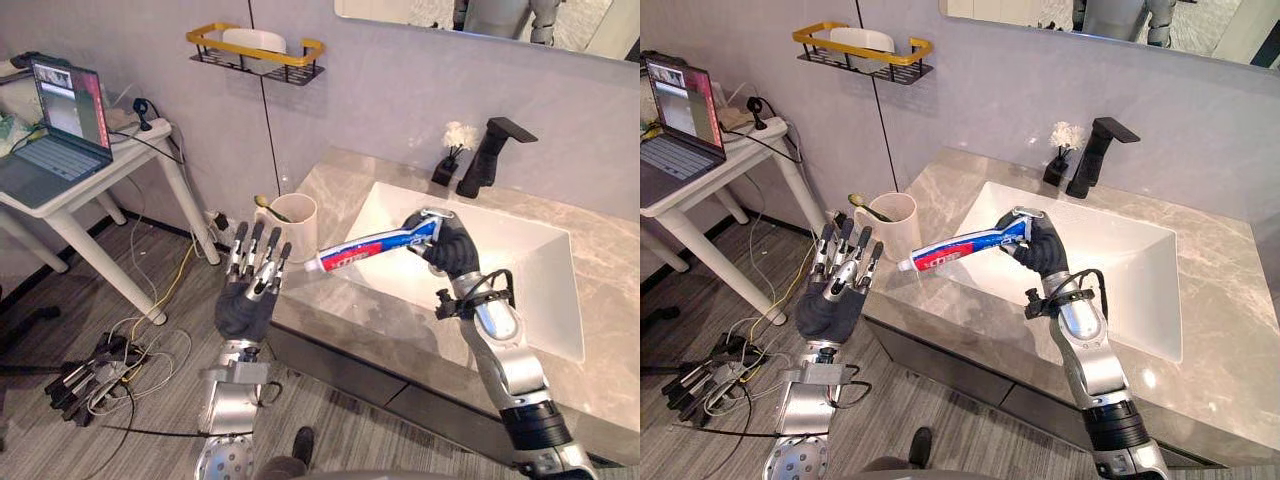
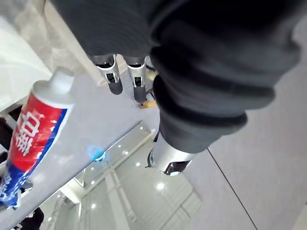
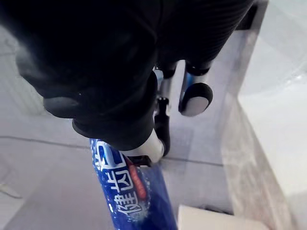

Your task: Organize washtable

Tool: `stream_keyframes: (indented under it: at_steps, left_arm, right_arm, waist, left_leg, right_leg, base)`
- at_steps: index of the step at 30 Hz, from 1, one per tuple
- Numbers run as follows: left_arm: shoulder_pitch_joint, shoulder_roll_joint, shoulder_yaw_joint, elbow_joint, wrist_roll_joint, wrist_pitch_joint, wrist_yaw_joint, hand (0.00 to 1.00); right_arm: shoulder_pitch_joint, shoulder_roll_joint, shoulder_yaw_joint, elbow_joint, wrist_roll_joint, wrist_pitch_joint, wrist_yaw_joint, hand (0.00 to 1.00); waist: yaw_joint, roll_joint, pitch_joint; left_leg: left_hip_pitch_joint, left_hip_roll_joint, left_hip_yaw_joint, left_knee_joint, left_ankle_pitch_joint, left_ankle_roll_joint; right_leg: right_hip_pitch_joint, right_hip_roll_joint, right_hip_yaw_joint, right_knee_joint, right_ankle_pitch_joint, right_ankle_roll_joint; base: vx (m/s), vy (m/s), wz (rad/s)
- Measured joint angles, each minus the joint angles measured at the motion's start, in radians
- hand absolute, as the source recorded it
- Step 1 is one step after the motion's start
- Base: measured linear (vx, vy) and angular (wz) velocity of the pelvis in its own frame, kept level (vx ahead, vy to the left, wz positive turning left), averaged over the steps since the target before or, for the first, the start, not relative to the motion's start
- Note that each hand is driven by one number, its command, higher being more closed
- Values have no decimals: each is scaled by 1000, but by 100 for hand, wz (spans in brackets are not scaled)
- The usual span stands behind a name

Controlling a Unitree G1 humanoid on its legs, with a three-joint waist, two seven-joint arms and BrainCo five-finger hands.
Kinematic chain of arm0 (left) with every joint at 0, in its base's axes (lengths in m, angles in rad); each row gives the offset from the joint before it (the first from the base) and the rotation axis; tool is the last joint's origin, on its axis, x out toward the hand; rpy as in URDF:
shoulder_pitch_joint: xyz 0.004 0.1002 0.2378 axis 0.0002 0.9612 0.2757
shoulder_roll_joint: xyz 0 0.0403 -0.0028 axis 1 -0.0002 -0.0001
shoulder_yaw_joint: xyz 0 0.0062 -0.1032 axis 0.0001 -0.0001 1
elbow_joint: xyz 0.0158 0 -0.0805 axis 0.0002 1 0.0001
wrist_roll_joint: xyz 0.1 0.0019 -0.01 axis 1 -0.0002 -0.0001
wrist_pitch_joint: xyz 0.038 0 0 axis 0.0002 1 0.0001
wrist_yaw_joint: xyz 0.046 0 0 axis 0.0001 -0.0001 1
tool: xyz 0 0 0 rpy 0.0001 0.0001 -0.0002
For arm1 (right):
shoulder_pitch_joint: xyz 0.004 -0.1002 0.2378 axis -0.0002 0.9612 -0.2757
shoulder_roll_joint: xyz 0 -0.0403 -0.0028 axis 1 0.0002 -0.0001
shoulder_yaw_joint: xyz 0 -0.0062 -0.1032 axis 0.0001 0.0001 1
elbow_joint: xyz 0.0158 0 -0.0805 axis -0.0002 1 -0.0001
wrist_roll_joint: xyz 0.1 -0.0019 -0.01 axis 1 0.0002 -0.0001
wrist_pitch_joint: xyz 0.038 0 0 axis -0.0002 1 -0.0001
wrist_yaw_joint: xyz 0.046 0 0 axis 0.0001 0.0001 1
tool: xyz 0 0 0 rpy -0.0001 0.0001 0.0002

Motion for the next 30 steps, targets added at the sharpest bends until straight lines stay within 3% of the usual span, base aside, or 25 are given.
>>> stream_keyframes:
  at_steps: [21, 26, 30]
  left_arm:
    - [3, -2, 9, 2, 41, 4, 1, 0]
    - [3, -3, 124, 2, 212, 3, 9, 0]
    - [3, 1, 254, -61, 508, -16, 52, 0]
  right_arm:
    - [-46, 54, 39, -1, -2, -2, -12, 100]
    - [-46, 54, 34, -16, -2, -1, 1, 100]
    - [-30, 69, -6, -75, -3, -2, 37, 100]
  waist:
    - [0, 8, 5]
    - [-1, 14, 9]
    - [-1, 20, 13]
  left_leg:
    - [2, 1, 3, 0, 0, 0]
    - [8, 2, 6, 0, 0, 0]
    - [14, 1, 4, -1, -3, -3]
  right_leg:
    - [1, 0, 3, -2, 0, 0]
    - [4, 0, 5, -3, 0, 0]
    - [14, 0, 2, -8, -1, -1]
  base:
    - [0, 0, 0]
    - [0, 0, 0]
    - [0, 0, 2]
